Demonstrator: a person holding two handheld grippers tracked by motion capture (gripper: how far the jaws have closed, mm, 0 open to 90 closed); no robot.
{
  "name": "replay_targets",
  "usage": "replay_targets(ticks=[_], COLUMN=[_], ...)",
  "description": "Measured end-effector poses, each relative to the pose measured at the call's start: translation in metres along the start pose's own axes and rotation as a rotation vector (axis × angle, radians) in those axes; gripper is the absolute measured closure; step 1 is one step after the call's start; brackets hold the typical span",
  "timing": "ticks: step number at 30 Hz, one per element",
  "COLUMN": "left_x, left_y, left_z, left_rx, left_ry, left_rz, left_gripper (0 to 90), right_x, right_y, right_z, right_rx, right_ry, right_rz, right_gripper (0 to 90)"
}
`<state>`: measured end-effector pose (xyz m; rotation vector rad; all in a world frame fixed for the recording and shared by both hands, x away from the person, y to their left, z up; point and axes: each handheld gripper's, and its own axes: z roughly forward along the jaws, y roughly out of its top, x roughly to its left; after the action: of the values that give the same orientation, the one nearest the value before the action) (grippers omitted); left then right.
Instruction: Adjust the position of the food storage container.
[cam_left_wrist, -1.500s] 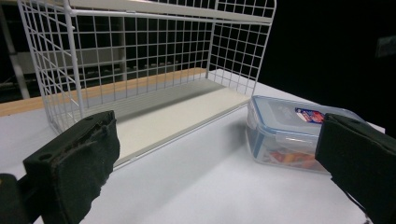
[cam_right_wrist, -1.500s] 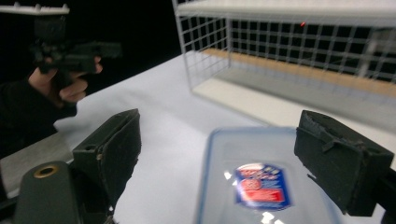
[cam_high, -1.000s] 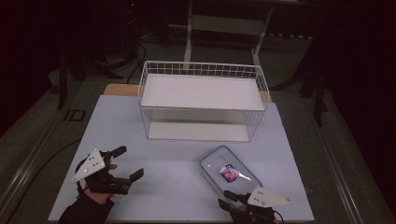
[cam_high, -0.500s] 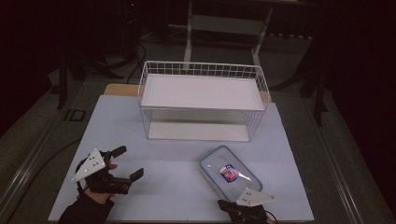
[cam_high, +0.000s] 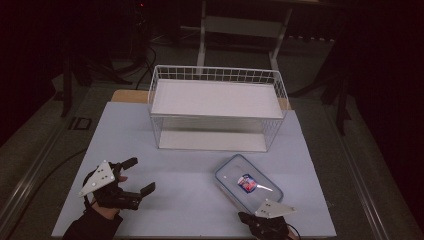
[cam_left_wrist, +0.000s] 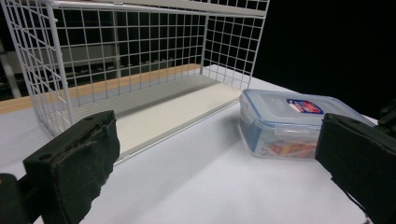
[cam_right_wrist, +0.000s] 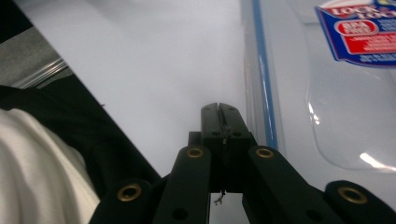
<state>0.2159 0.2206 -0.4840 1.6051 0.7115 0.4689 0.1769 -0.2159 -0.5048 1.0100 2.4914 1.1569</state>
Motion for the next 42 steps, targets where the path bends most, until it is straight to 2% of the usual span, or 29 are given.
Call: replay_targets(ticks=[6,7,8,11,15,18,20,27,34,42], left_x=[0.0,0.0,-0.001,-0.001,-0.002,-0.001,-0.001,-0.002,-0.002,-0.001], left_y=[0.0,0.0,0.0,0.0,-0.001,-0.001,-0.001,-0.001,-0.001,-0.001], left_z=[0.0,0.0,0.0,0.001,0.003,0.002,0.002,0.003,0.004,0.004], left_rx=[-0.002,-0.003,-0.001,0.003,0.01,0.008,0.005,0.01,0.015,0.019], left_ry=[-0.005,-0.005,-0.005,-0.007,-0.012,-0.013,-0.015,-0.029,-0.03,-0.027], left_rz=[-0.002,-0.002,-0.001,0.0,0.0,-0.003,-0.007,-0.003,-0.003,-0.004], left_gripper=[0.0,0.0,0.0,0.0,0.0,0.0,0.0,0.0,0.0,0.0], right_x=[-0.017,-0.022,-0.024,-0.025,-0.022,-0.027,-0.027,-0.04,-0.055,-0.07], right_y=[-0.004,-0.006,-0.006,-0.006,-0.006,-0.007,-0.007,-0.008,-0.007,-0.008], right_z=[-0.008,-0.011,-0.013,-0.015,-0.012,-0.013,-0.015,-0.021,-0.03,-0.033], right_rx=[-0.004,-0.011,-0.015,-0.028,-0.019,-0.012,-0.01,-0.004,-0.03,-0.038], right_ry=[-0.033,-0.049,-0.04,-0.039,-0.032,-0.027,-0.052,-0.099,-0.153,-0.188], right_rz=[0.029,0.045,0.054,0.063,0.044,0.066,0.054,0.078,0.097,0.127], right_gripper=[89.9,89.9,89.9,89.9,89.9,90.0,90.0,90.0,90.0,90.0])
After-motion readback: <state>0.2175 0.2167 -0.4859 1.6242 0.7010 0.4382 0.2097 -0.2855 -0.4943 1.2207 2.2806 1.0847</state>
